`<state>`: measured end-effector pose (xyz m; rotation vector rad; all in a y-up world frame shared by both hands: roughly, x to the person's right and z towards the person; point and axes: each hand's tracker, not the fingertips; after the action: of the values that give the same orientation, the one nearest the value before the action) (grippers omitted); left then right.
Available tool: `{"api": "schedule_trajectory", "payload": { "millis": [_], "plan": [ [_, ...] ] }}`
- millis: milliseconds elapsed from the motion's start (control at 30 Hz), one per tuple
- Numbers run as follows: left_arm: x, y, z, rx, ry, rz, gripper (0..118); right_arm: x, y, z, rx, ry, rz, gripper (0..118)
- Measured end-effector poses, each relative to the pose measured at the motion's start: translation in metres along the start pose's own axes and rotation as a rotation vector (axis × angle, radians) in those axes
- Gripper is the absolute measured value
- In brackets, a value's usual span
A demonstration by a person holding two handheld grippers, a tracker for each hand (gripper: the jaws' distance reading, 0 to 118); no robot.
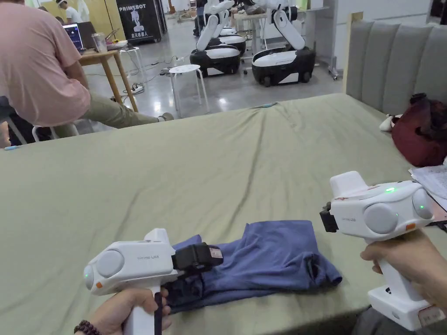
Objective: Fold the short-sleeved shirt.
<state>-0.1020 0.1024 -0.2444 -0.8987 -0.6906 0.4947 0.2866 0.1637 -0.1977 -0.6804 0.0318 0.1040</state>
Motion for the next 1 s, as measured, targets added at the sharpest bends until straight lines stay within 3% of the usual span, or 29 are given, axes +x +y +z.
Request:
{"api": "schedule_trajectory", "payload": {
  "millis": [167,200,233,300,333,400,600,1000],
  "plan": [
    [0.007,0.011,0.045,0.088,0.064,-0.082,108,-0.012,-0.002,-0.008,-0.008,0.038,-0.017,0],
    [0.002,0.013,0.054,0.096,0.069,-0.079,101,-0.016,-0.003,-0.008,-0.009,0.05,-0.013,0],
    [-0.002,0.014,0.062,0.104,0.068,-0.065,85,-0.019,-0.004,-0.009,-0.01,0.056,-0.004,0],
    [-0.011,0.011,0.069,0.121,0.075,-0.052,23,-0.028,-0.006,-0.008,-0.009,0.071,0.007,0],
    [-0.018,0.011,0.07,0.126,0.1,-0.041,0,-0.031,-0.007,-0.008,-0.009,0.08,0.005,0],
    [-0.03,0.009,0.06,0.117,0.211,0.011,0,-0.037,-0.009,-0.009,-0.007,0.095,0.001,0],
    [-0.05,0.006,0.034,0.062,0.156,0.116,0,-0.046,-0.015,-0.009,-0.014,0.119,-0.001,0],
    [0.035,-0.001,-0.093,-0.129,0.02,-0.076,0,-0.039,-0.029,0.003,-0.019,0.091,-0.041,0]
  ]
}}
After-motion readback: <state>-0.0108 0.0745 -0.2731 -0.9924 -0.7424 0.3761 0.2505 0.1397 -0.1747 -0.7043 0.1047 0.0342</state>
